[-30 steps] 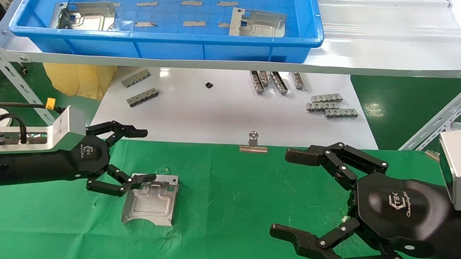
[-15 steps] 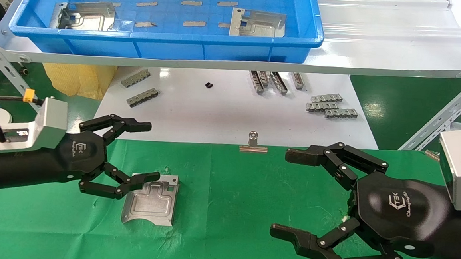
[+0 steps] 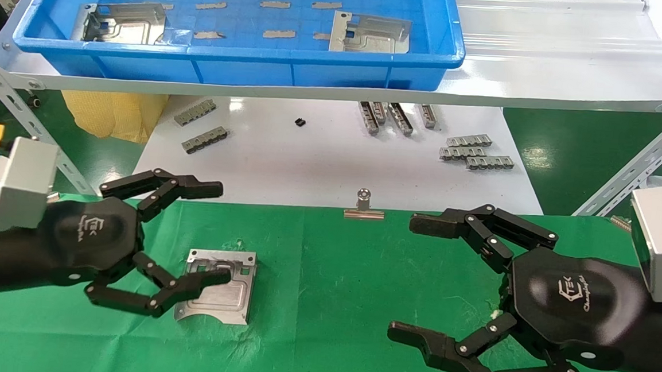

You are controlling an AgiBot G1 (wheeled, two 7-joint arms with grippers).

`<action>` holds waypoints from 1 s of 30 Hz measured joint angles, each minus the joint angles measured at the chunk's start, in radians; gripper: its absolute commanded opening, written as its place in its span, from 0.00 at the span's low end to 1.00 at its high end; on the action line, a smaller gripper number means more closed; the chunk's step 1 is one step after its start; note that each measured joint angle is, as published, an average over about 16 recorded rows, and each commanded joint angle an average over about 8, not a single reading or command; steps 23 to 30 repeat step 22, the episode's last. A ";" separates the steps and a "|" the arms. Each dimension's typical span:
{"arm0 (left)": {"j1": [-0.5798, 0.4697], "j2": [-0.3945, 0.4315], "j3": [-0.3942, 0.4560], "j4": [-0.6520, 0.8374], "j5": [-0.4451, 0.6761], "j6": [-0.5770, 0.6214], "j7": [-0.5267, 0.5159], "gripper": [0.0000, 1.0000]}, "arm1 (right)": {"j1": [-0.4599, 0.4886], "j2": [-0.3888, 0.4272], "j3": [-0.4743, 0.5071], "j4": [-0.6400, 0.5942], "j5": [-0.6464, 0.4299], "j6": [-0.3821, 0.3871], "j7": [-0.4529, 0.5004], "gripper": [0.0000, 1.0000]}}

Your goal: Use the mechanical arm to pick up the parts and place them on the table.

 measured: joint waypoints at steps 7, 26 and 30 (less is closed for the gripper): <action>0.073 -0.042 -0.049 -0.154 -0.055 -0.012 -0.097 1.00 | 0.000 0.000 0.000 0.000 0.000 0.000 0.000 1.00; 0.165 -0.096 -0.110 -0.348 -0.124 -0.025 -0.213 1.00 | 0.000 0.000 0.000 0.000 0.000 0.000 0.000 1.00; 0.165 -0.096 -0.110 -0.348 -0.124 -0.025 -0.213 1.00 | 0.000 0.000 0.000 0.000 0.000 0.000 0.000 1.00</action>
